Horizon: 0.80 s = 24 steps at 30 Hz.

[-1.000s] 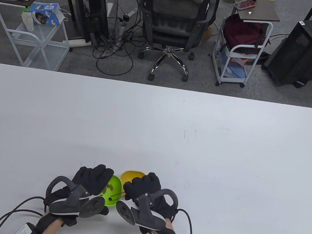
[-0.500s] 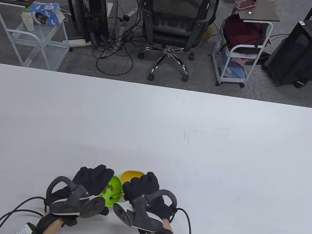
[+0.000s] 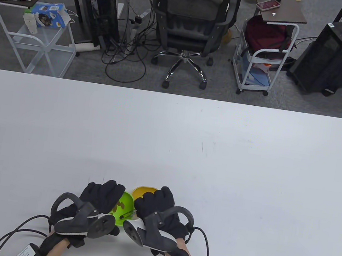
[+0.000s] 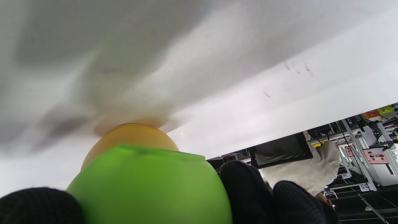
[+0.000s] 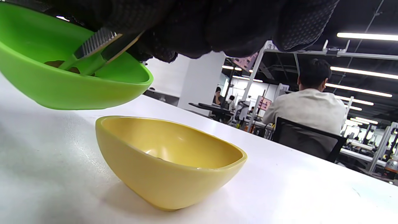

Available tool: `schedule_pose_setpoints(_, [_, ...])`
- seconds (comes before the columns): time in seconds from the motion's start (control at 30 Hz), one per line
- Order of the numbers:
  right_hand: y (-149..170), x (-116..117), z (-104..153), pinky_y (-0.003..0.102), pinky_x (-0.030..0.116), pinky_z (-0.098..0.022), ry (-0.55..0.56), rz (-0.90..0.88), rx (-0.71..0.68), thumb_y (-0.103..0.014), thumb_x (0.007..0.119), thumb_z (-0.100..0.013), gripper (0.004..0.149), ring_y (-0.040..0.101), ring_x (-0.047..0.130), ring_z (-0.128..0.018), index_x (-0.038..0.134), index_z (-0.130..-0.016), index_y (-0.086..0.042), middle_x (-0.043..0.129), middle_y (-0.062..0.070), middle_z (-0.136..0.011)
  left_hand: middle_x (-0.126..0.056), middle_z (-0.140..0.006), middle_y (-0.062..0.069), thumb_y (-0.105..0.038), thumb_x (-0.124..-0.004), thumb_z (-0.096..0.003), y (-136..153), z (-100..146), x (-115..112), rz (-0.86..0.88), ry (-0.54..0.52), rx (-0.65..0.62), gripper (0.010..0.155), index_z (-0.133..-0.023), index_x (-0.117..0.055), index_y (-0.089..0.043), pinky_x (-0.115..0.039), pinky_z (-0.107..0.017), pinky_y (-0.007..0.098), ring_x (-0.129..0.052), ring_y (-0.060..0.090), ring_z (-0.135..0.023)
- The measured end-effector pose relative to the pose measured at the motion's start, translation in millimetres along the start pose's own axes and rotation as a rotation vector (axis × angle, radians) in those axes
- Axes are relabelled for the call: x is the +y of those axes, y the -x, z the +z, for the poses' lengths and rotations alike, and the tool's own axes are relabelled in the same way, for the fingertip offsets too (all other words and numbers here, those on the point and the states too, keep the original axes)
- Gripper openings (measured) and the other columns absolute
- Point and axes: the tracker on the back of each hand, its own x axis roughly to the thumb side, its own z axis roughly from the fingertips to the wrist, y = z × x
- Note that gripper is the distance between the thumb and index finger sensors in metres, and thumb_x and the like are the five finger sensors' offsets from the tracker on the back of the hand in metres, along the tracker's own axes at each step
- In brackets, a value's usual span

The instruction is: Pick coffee beans with tweezers into small dish

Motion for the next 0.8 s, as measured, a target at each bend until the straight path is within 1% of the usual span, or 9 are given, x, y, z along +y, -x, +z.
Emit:
schedule_pose_setpoints(0.17, [8, -3, 0, 0.059, 0.067, -0.072, 0.010, -0.032, 0.032, -0.037, 0.064, -0.041, 0.041, 0.020, 0.090, -0.052, 0.077, -0.080, -0.028, 0.086, -0.006, -0.065, -0.062, -0.120, 0.030, -0.072, -0.071, -0.0325, 0, 0, 0, -0.001, 0.003, 0.000, 0.114, -0.119, -0.048, -0.002, -0.070, -0.074, 0.067, -0.088, 0.043, -0.096])
schedule_pose_setpoints(0.53, [40, -15, 6, 0.059, 0.067, -0.072, 0.065, -0.151, 0.153, -0.037, 0.064, -0.041, 0.041, 0.020, 0.090, -0.052, 0.077, -0.080, -0.028, 0.086, -0.006, -0.066, -0.061, -0.120, 0.030, -0.072, -0.071, -0.0327, 0, 0, 0, -0.001, 0.004, 0.000, 0.114, -0.119, -0.048, -0.002, -0.070, -0.074, 0.067, -0.088, 0.043, -0.096])
schedule_pose_setpoints(0.8, [65, -13, 10, 0.059, 0.067, -0.072, 0.064, -0.217, 0.253, -0.037, 0.065, -0.041, 0.041, 0.020, 0.090, -0.052, 0.077, -0.080, -0.029, 0.086, -0.006, -0.066, -0.062, -0.120, 0.029, -0.072, -0.071, -0.0326, 0, 0, 0, 0.000, 0.003, 0.001, 0.113, -0.119, -0.048, -0.002, -0.070, -0.074, 0.067, -0.088, 0.043, -0.096])
